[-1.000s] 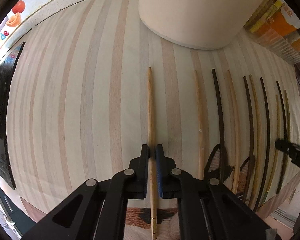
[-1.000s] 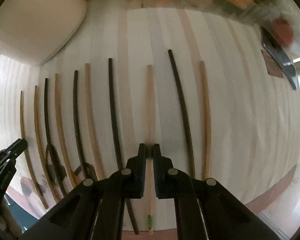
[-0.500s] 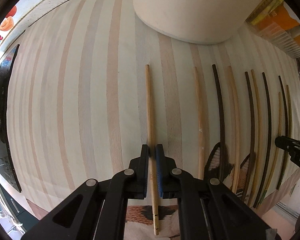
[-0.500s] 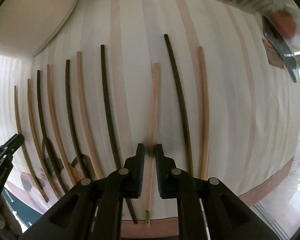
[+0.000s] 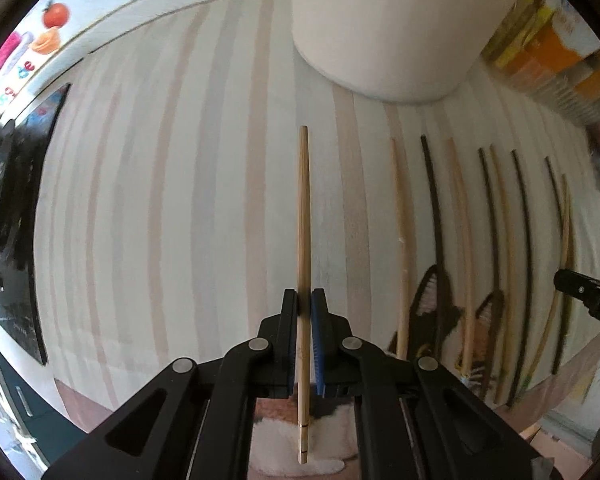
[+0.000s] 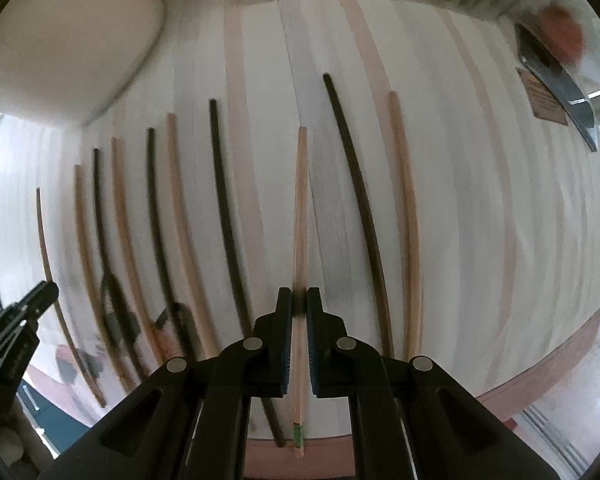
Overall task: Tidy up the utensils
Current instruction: 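Lift both chopsticks and lower them into the cream holder with both tools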
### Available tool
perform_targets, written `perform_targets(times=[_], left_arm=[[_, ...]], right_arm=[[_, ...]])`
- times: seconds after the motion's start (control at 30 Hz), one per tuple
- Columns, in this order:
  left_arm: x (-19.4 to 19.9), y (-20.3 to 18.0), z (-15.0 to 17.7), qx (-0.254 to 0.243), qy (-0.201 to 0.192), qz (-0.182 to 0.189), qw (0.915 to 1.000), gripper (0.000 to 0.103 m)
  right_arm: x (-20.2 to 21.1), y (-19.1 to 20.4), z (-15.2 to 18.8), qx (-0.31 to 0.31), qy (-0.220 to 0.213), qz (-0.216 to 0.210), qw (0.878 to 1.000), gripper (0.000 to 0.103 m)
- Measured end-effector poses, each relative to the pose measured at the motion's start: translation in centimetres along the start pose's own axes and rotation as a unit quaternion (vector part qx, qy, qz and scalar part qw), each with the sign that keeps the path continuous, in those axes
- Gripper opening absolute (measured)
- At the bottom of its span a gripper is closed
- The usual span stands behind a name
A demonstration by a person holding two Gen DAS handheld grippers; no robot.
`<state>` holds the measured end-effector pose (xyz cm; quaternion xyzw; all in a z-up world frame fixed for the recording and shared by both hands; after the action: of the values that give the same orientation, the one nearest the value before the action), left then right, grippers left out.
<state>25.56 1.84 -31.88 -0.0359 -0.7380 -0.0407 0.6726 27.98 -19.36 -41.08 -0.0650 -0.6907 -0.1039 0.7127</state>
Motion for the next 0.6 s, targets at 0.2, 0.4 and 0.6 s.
perform_targets(times=[0.2, 0.4, 0.6], left_arm=[[3.4, 0.3, 1.2, 0.012, -0.036, 0.022, 0.9990, 0.004], [7.2, 0.8, 1.3, 0.026, -0.079, 0.039, 0.9958, 0.004], [13.2, 2.0, 0.7, 0.036, -0.143, 0.069, 0.9867, 0.004]], right_arm=[[3.0, 1.3, 1.2, 0.030, -0.037, -0.023, 0.999, 0.007], [6.4, 2.7, 2.1, 0.056, -0.072, -0.046, 0.995, 0.007], [11.1, 3.0, 2.2, 0.071, -0.117, -0.081, 0.987, 0.007]])
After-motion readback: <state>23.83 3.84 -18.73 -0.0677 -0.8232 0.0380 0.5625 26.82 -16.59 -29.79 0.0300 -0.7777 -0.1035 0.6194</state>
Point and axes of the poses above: each gripper's, at about its wrist camera, not at the fingertips, and x roughly against the way its jaws point, y to its left, z to its underside, the point moved 1 cm from there along -x, roughly the way its jaws point, and after that the axes turned 1 degree about y, right-handed, at the moved point
